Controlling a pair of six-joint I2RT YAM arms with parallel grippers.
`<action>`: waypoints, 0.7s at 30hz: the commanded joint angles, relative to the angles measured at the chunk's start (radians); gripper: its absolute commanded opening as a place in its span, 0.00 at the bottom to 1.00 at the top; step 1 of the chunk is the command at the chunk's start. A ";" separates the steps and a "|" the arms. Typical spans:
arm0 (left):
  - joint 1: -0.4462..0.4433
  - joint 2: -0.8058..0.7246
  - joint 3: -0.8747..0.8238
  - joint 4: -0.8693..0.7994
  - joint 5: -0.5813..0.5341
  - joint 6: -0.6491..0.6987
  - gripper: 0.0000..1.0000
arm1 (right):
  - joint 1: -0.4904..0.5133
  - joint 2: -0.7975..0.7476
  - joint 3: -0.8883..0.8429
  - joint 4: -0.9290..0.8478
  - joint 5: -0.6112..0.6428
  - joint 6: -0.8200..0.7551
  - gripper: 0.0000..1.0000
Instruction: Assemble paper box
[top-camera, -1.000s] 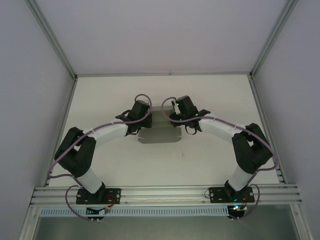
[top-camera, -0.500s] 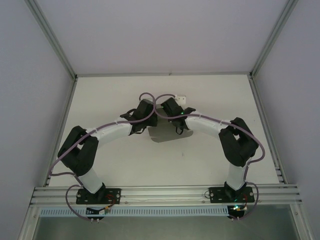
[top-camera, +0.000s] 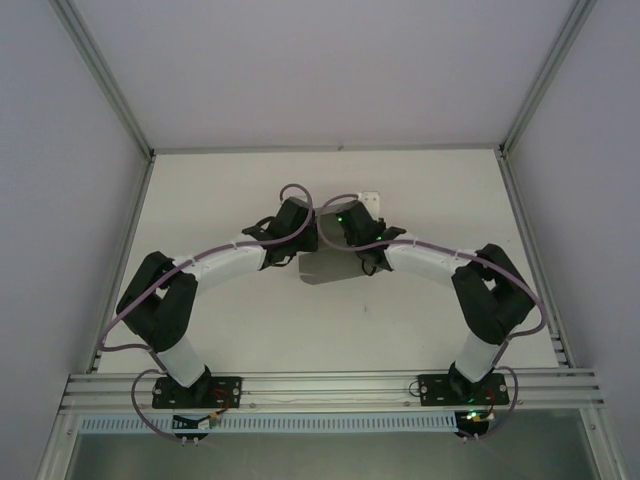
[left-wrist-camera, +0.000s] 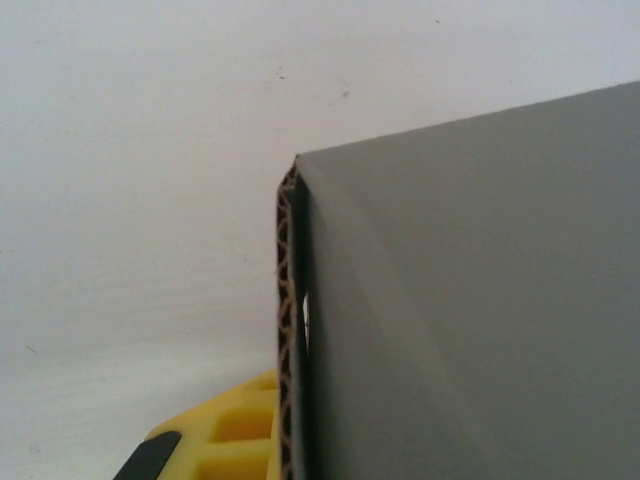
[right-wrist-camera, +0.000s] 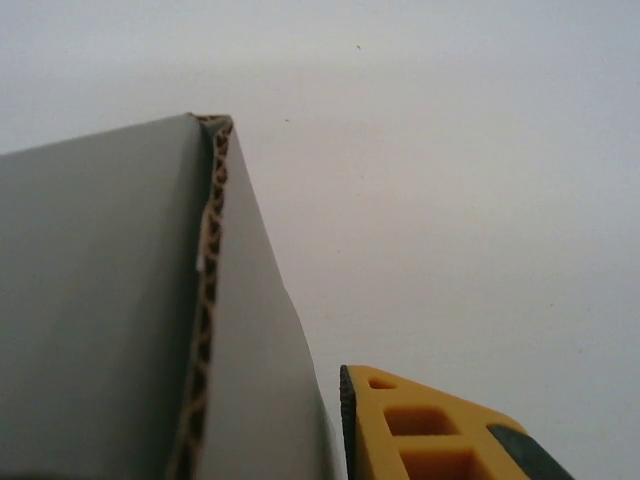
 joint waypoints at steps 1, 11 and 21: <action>0.001 -0.029 0.009 -0.023 0.022 0.014 0.00 | -0.040 -0.021 -0.012 0.058 -0.012 -0.093 0.21; -0.004 -0.013 0.047 -0.089 -0.105 -0.088 0.00 | -0.066 -0.017 -0.042 0.088 0.047 -0.028 0.01; -0.009 0.092 0.125 -0.281 -0.436 -0.366 0.00 | -0.069 0.072 0.038 -0.127 0.334 0.289 0.00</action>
